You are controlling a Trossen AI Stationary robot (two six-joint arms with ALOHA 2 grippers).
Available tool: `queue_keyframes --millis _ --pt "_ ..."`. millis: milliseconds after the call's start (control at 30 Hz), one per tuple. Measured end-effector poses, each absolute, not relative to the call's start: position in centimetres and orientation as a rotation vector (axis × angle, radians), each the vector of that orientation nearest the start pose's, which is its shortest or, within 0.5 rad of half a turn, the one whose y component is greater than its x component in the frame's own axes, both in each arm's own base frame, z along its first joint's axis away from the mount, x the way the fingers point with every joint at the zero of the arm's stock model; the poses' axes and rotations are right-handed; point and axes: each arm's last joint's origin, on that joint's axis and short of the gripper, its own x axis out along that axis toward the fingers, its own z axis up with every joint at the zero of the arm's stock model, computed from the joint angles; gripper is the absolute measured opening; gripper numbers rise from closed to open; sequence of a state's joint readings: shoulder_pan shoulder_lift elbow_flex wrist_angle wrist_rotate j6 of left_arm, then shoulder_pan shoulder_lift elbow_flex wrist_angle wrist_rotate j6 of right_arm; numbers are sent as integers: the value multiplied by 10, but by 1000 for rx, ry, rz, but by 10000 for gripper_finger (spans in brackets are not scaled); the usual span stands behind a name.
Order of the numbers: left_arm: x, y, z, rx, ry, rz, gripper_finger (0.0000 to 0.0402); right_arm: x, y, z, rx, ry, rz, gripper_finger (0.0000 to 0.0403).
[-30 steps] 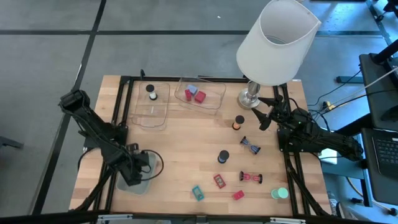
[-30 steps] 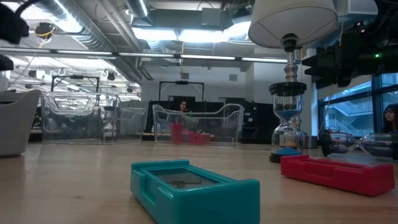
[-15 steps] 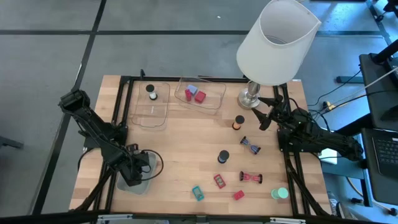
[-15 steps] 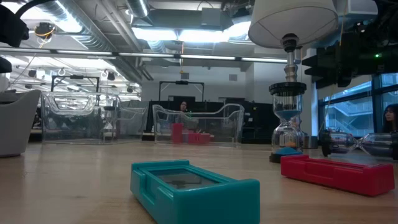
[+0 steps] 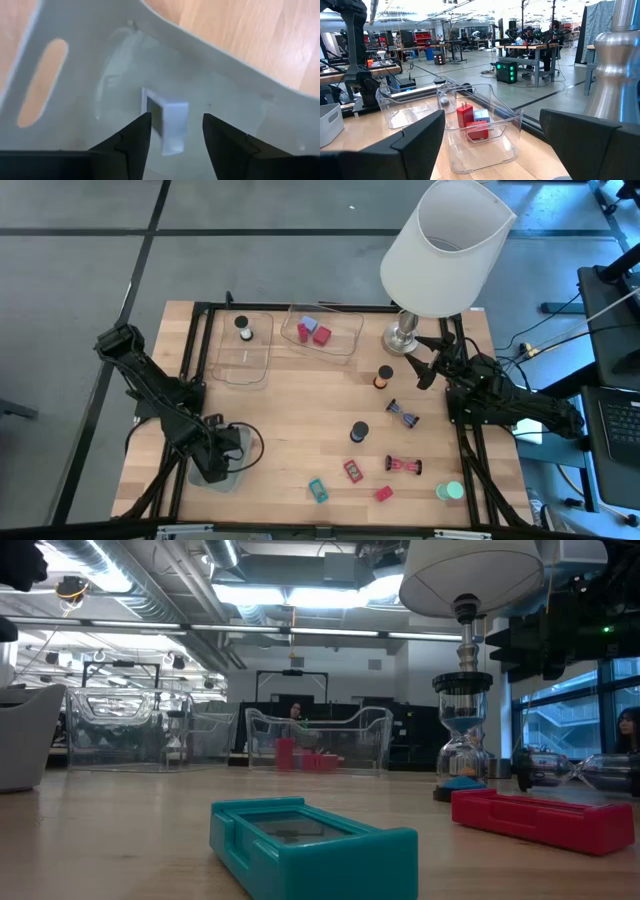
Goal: Pick & Place Office items
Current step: Put the white digital clock timer into the gray bin, then put the blue digital timer into the gray bin
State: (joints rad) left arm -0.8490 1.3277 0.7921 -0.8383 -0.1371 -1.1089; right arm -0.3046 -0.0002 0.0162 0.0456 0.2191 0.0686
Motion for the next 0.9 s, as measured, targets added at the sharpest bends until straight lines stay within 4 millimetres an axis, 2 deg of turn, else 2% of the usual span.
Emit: queue_keyframes --millis 433,533,667,767,900 --pt "144 -162 193 -261 1422 45 182 90 -35 173 64 -80 -521 327" --pt "147 -166 203 -227 1408 -8 182 90 -35 173 64 -80 -521 327" --pt "152 -168 225 -197 1400 -31 182 90 -35 173 64 -80 -521 327" --pt "160 -170 244 -178 1307 -30 182 90 -35 173 65 -81 -521 327" --pt "180 -179 263 -36 956 -77 182 90 -35 173 64 -81 -521 327"
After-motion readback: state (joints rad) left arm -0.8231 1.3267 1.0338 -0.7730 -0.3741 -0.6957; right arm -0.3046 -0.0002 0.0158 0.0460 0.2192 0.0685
